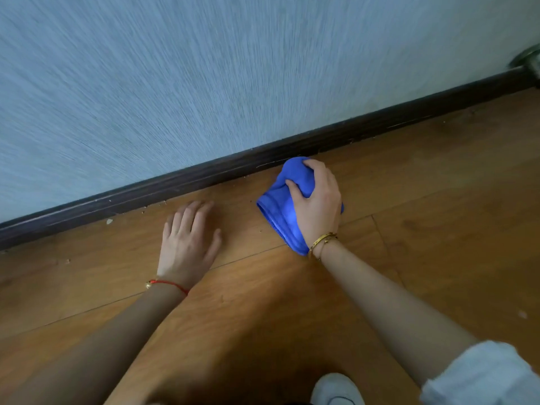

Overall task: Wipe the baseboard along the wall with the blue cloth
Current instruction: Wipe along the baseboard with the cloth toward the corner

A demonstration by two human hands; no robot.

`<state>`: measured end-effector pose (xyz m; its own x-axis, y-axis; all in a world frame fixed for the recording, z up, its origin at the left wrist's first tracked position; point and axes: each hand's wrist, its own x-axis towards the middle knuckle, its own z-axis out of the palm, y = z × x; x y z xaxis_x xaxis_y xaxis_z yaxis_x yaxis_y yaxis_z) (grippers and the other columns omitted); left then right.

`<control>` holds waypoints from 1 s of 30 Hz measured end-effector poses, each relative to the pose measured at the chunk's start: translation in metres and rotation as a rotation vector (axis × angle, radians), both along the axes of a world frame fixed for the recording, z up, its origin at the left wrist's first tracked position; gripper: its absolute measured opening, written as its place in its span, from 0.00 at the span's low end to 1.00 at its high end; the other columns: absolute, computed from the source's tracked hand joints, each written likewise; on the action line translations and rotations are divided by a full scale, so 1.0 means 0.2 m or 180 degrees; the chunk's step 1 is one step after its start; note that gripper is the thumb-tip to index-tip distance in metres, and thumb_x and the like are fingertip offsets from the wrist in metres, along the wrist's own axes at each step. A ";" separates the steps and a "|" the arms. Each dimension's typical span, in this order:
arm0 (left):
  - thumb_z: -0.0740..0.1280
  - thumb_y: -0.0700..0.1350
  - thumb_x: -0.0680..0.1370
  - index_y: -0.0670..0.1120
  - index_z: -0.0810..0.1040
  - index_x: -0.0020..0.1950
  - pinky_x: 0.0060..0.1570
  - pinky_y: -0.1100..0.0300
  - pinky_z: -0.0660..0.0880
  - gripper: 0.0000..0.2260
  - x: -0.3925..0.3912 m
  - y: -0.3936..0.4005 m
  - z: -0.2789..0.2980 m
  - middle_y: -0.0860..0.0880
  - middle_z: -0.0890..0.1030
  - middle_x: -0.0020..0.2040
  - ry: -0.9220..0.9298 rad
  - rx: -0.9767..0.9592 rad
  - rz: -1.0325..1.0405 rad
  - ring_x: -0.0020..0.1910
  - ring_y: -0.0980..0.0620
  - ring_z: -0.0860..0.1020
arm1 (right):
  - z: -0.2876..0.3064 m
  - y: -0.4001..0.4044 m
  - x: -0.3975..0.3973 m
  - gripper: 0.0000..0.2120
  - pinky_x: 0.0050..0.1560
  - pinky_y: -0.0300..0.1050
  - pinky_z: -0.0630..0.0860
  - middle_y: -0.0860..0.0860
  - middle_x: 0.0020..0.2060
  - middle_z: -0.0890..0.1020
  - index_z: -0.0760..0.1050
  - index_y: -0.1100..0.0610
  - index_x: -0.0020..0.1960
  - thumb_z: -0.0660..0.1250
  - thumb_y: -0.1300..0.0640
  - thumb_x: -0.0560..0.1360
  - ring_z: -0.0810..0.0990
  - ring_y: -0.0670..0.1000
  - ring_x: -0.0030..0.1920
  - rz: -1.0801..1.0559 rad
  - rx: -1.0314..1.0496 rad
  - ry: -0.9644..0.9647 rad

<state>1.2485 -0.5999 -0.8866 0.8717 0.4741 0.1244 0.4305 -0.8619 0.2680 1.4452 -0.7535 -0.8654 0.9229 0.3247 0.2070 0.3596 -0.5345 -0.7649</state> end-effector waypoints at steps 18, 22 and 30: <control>0.63 0.52 0.79 0.38 0.75 0.67 0.72 0.39 0.64 0.23 0.04 -0.02 -0.21 0.41 0.73 0.73 -0.0268 -0.0021 0.0373 0.70 0.38 0.71 | -0.22 0.40 -0.26 0.10 0.43 0.49 0.74 0.55 0.40 0.80 0.78 0.62 0.46 0.76 0.61 0.69 0.76 0.55 0.41 0.0389 -0.0028 -0.0681; 0.63 0.51 0.79 0.40 0.74 0.71 0.73 0.41 0.62 0.24 0.04 -0.02 -0.20 0.42 0.73 0.74 -0.0297 -0.0073 0.0362 0.71 0.40 0.70 | -0.21 0.29 -0.11 0.08 0.47 0.48 0.74 0.55 0.42 0.80 0.79 0.61 0.48 0.73 0.59 0.71 0.77 0.56 0.44 -0.0058 0.0051 -0.0597; 0.66 0.50 0.78 0.41 0.73 0.73 0.74 0.40 0.60 0.24 0.04 -0.03 -0.20 0.43 0.72 0.74 -0.0292 -0.0177 0.0412 0.73 0.41 0.69 | -0.20 0.30 -0.11 0.10 0.46 0.45 0.75 0.56 0.43 0.79 0.78 0.63 0.47 0.76 0.60 0.70 0.77 0.55 0.45 0.0163 -0.0099 -0.0748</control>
